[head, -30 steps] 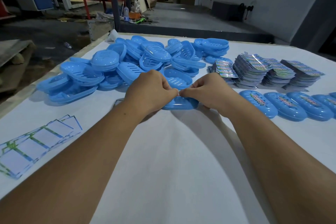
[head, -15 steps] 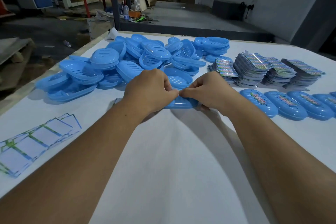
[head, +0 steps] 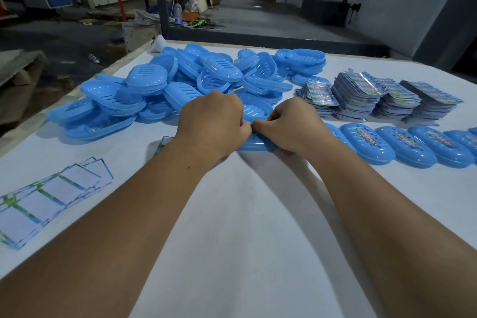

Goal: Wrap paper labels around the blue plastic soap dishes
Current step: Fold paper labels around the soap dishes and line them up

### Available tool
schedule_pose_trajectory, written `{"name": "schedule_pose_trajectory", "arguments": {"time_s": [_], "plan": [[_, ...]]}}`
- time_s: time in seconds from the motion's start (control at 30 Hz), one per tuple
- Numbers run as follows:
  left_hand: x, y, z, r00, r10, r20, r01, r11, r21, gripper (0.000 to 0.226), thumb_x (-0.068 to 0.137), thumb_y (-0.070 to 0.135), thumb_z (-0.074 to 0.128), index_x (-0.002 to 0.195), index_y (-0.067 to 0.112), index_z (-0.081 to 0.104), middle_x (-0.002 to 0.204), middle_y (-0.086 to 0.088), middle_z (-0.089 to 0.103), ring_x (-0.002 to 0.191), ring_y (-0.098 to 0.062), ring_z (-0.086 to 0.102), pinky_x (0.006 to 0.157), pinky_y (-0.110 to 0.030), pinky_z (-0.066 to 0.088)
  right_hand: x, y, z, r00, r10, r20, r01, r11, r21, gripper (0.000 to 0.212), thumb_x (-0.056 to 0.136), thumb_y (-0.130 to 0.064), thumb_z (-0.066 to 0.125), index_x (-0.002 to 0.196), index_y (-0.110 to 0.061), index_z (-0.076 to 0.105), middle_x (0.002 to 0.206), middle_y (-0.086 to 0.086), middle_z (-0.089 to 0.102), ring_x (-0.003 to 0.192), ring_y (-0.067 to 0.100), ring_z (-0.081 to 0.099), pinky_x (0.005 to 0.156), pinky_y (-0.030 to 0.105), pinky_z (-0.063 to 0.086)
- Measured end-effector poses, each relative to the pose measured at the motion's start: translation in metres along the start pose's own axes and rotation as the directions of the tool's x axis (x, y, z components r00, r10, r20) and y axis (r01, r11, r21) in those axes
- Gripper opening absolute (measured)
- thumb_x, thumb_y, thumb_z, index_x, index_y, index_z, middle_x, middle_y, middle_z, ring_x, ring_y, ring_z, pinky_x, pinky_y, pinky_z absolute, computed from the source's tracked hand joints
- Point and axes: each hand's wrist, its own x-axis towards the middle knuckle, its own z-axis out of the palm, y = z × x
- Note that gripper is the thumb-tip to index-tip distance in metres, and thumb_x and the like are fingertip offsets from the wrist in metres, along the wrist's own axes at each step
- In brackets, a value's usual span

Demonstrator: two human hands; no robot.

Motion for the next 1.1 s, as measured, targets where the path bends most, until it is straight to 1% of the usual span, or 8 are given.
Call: {"name": "schedule_pose_trajectory", "arguments": {"time_s": [0.17, 0.37, 0.47, 0.57, 0.67, 0.77, 0.9, 1.1], "plan": [[0.000, -0.001, 0.001, 1.000, -0.021, -0.005, 0.021, 0.999, -0.026, 0.029, 0.084, 0.048, 0.065, 0.092, 0.021, 0.071, 0.088, -0.005, 0.066, 0.083, -0.029, 0.062, 0.067, -0.035, 0.047, 0.002, -0.002, 0.002, 1.000, 0.016, -0.010, -0.016, 1.000, -0.015, 0.045, 0.071, -0.050, 0.071, 0.078, -0.005, 0.072, 0.065, 0.007, 0.071, 0.055, 0.023, 0.066, 0.063, 0.035, 0.058], [-0.004, -0.011, 0.002, 0.992, -0.122, 0.030, 0.126, 0.973, -0.196, 0.026, 0.080, 0.054, 0.069, 0.084, 0.029, 0.073, 0.079, 0.004, 0.065, 0.079, -0.021, 0.062, 0.064, -0.030, 0.042, 0.004, 0.000, 0.001, 0.999, 0.029, 0.028, -0.029, 1.000, 0.009, 0.041, 0.068, -0.052, 0.076, 0.055, -0.017, 0.060, 0.044, 0.000, 0.058, 0.039, 0.016, 0.057, 0.045, 0.027, 0.047], [-0.004, -0.018, 0.003, 0.974, -0.214, 0.070, 0.225, 0.910, -0.347, 0.019, 0.087, 0.050, 0.060, 0.085, 0.033, 0.068, 0.075, 0.007, 0.065, 0.073, -0.016, 0.062, 0.062, -0.031, 0.047, 0.003, 0.004, 0.001, 0.999, 0.026, -0.020, -0.023, 0.990, 0.137, 0.037, 0.073, -0.047, 0.074, 0.068, -0.012, 0.064, 0.061, 0.004, 0.069, 0.054, 0.021, 0.065, 0.053, 0.038, 0.056], [-0.001, -0.025, 0.003, 0.957, -0.285, 0.063, 0.283, 0.856, -0.432, 0.021, 0.094, 0.042, 0.053, 0.089, 0.030, 0.069, 0.074, 0.012, 0.061, 0.077, -0.019, 0.062, 0.065, -0.031, 0.045, 0.002, 0.010, -0.007, 0.990, -0.041, -0.135, 0.071, 0.972, 0.222, 0.016, 0.080, -0.040, 0.069, 0.079, -0.025, 0.065, 0.065, -0.010, 0.063, 0.057, -0.002, 0.056, 0.055, 0.029, 0.043], [0.001, -0.029, 0.005, 0.952, -0.304, 0.038, 0.285, 0.833, -0.475, 0.022, 0.094, 0.039, 0.052, 0.094, 0.028, 0.071, 0.071, 0.011, 0.060, 0.076, -0.020, 0.060, 0.066, -0.032, 0.045, -0.003, 0.011, -0.009, 0.978, -0.205, -0.032, 0.207, 0.947, 0.247, 0.017, 0.081, -0.033, 0.070, 0.098, -0.030, 0.069, 0.089, -0.016, 0.067, 0.082, 0.002, 0.062, 0.078, 0.031, 0.052], [-0.001, -0.029, 0.006, 0.957, -0.291, 0.019, 0.261, 0.826, -0.499, 0.020, 0.094, 0.038, 0.054, 0.092, 0.027, 0.070, 0.064, 0.010, 0.055, 0.071, -0.021, 0.058, 0.067, -0.035, 0.050, -0.016, 0.005, -0.003, 0.933, -0.332, 0.138, 0.320, 0.942, 0.104, 0.042, 0.078, -0.036, 0.073, 0.120, -0.032, 0.066, 0.111, -0.014, 0.066, 0.105, 0.011, 0.061, 0.094, 0.030, 0.050], [-0.002, -0.029, 0.005, 0.962, -0.274, 0.010, 0.242, 0.832, -0.499, 0.016, 0.093, 0.038, 0.056, 0.090, 0.028, 0.068, 0.069, 0.007, 0.058, 0.076, -0.024, 0.061, 0.072, -0.038, 0.053, -0.027, -0.002, -0.005, 0.926, -0.347, 0.151, 0.365, 0.923, -0.120, 0.060, 0.074, -0.053, 0.070, 0.131, -0.039, 0.057, 0.124, -0.008, 0.062, 0.116, 0.021, 0.056, 0.098, 0.039, 0.047], [-0.004, -0.025, 0.005, 0.966, -0.259, 0.005, 0.229, 0.842, -0.489, 0.016, 0.093, 0.037, 0.057, 0.094, 0.026, 0.069, 0.074, 0.004, 0.061, 0.081, -0.026, 0.062, 0.077, -0.039, 0.054, -0.037, 0.009, -0.015, 0.984, -0.153, 0.088, 0.174, 0.926, -0.336, 0.063, 0.076, -0.072, 0.055, 0.127, -0.035, 0.057, 0.120, 0.000, 0.057, 0.113, 0.027, 0.057, 0.088, 0.040, 0.044]]}}
